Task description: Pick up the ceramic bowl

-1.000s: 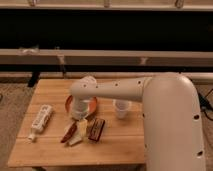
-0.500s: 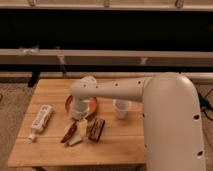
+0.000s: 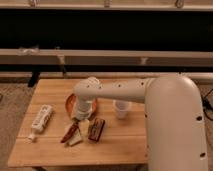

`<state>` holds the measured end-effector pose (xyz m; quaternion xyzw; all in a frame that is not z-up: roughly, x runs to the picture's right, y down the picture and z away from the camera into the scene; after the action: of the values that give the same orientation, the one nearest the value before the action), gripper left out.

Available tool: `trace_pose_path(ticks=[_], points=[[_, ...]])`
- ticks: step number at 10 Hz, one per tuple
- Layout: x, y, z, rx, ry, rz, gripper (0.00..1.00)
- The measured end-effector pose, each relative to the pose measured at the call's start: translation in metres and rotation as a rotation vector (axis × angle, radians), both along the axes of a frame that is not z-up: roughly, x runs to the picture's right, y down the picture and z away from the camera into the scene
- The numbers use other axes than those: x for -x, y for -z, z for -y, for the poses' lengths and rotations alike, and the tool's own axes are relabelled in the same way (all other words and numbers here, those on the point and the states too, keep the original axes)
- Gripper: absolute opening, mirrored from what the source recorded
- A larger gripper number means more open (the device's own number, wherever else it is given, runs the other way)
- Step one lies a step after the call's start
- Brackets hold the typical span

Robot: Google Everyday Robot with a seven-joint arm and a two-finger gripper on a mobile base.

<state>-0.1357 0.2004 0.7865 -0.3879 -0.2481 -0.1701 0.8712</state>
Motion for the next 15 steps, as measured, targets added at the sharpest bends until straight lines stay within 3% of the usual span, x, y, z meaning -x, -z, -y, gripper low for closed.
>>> trace_pose_path(ticks=[3, 11, 12, 15], points=[[-0.045, -0.026, 0.003, -0.029, -0.061, -0.111, 0.80], [-0.062, -0.054, 0.019, -0.094, -0.113, -0.202, 0.80], [-0.063, -0.057, 0.021, -0.102, -0.124, -0.213, 0.78], [-0.066, -0.062, 0.030, -0.117, -0.157, -0.226, 0.49]])
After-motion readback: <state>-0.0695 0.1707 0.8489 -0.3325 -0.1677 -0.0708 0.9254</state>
